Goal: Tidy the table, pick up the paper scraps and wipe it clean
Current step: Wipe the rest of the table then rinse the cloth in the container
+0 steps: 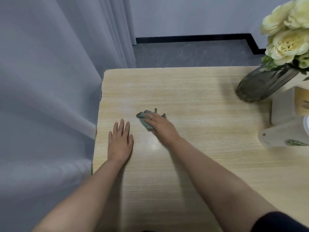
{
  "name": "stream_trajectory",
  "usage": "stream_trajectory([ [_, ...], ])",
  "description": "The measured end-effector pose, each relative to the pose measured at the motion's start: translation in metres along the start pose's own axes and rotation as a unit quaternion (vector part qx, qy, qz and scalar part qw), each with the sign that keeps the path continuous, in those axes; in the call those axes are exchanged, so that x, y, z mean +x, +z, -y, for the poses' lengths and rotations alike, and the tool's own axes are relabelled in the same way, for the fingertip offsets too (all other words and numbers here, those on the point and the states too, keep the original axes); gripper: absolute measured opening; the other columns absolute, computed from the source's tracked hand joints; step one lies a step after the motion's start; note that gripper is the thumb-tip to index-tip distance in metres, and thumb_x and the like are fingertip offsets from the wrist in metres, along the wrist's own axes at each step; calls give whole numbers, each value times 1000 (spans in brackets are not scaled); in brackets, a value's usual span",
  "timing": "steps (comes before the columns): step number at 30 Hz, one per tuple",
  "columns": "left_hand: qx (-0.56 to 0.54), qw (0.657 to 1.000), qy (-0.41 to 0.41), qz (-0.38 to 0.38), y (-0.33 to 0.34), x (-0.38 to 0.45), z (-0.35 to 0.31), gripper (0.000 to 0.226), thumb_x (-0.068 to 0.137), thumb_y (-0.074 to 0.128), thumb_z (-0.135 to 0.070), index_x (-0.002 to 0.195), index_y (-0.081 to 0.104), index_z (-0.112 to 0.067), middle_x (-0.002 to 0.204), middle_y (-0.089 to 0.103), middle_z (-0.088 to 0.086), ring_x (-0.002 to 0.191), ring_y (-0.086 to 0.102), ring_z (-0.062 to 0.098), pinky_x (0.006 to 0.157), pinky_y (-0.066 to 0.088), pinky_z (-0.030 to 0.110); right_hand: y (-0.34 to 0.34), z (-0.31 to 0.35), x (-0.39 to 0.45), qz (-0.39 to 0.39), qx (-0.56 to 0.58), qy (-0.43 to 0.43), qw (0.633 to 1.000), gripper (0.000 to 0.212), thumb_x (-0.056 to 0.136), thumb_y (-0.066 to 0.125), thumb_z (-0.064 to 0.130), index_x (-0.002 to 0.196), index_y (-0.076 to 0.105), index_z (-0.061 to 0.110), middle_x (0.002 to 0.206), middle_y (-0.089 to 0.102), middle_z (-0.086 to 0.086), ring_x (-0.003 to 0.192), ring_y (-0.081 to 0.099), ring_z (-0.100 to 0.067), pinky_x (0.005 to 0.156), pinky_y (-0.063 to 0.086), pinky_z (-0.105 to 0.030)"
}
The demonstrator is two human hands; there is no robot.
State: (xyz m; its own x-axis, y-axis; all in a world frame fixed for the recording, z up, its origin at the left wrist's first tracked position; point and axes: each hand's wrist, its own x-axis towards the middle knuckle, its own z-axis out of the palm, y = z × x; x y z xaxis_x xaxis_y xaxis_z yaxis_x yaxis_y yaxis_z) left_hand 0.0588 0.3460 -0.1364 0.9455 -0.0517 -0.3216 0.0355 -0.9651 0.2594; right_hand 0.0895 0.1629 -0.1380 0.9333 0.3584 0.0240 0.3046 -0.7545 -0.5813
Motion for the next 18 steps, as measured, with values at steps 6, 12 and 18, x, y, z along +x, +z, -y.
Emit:
stream_trajectory([
  [6, 2, 1000, 0, 7, 0, -3, 1, 52, 102, 23, -30, 151, 6, -21, 159, -5, -1, 146, -9, 18, 118, -2, 38, -58, -73, -30, -86, -57, 185, 977, 37, 96, 50, 24, 133, 51, 23, 147, 41, 2, 137, 33, -17, 112, 22, -23],
  [12, -12, 1000, -8, 12, -1, -5, -3, 52, 102, 25, -27, 151, 9, -20, 159, -2, 0, 146, -7, 20, 118, 1, 41, -64, -58, -43, -125, 49, 247, 960, 72, 83, 62, 50, 143, 31, 24, 151, 30, 1, 139, 26, -17, 109, 31, -35],
  [18, -144, 988, 10, -61, -13, -2, -31, 48, 96, 44, -22, 144, 35, -19, 149, 31, 4, 138, 28, 21, 113, 22, 33, -64, -40, -53, -191, 32, 284, 939, 27, 93, 55, 27, 111, 66, 10, 113, 59, -3, 106, 50, -16, 84, 40, -25],
])
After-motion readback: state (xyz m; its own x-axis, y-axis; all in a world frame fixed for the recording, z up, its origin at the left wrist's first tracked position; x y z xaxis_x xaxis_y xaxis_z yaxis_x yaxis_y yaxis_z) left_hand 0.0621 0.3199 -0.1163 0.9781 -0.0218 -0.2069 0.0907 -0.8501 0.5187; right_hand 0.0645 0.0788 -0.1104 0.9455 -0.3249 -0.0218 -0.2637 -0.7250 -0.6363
